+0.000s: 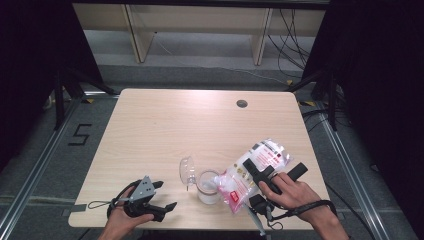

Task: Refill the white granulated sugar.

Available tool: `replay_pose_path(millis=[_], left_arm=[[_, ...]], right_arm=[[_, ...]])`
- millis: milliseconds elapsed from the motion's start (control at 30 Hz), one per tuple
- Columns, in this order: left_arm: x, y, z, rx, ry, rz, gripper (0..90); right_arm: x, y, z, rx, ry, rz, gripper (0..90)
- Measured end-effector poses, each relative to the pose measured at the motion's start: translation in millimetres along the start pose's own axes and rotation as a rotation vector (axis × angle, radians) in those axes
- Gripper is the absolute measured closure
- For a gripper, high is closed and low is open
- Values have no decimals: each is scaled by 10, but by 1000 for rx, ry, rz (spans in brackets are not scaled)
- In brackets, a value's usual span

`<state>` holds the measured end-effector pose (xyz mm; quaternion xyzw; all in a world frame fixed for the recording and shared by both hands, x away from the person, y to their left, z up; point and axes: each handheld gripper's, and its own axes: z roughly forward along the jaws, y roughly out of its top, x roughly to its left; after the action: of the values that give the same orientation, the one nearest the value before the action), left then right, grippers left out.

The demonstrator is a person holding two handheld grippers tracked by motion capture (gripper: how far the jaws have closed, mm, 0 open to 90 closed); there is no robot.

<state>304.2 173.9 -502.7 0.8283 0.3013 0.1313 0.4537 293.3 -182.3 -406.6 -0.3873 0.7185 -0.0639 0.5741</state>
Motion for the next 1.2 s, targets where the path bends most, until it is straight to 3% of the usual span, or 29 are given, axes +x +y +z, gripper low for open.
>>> replay_pose_path(millis=[33, 133, 167, 300, 400, 500, 667, 767, 800, 867, 933, 1067, 1200], left_arm=[[-1, -1, 1, 0, 5, 0, 157], [3, 1, -4, 9, 5, 9, 157], [2, 1, -4, 8, 4, 9, 157], [-4, -2, 0, 2, 6, -4, 157], [13, 5, -2, 3, 4, 26, 157], [16, 5, -5, 9, 4, 30, 157], [-3, -2, 1, 2, 6, -5, 157], [9, 3, -4, 9, 4, 20, 157], [16, 5, -4, 8, 4, 30, 157], [-2, -2, 2, 2, 6, -3, 157], [-4, -2, 1, 2, 6, -5, 157], [17, 5, -5, 9, 4, 32, 157], [-4, -2, 0, 1, 6, -5, 157]], right_arm=[[-7, -4, 6, -10, 21, 3, 589], [-9, -7, 9, -9, 27, 3, 591], [-3, -8, 7, -5, 7, 1, 591], [-1, -11, 3, 3, 3, 6, 594], [-4, -12, 1, 0, 2, 6, 596], [-3, -10, 1, -2, 3, 3, 599], [21, 1, -1, -12, 2, 5, 603], [28, 1, -4, -8, -5, -22, 605], [43, 6, -2, -13, 3, 4, 606], [52, 7, -5, -11, 5, 10, 607], [61, 10, -11, -3, 1, 11, 609], [60, 16, -10, -8, -1, 4, 612], [76, 39, -3, -12, -3, 7, 617]])
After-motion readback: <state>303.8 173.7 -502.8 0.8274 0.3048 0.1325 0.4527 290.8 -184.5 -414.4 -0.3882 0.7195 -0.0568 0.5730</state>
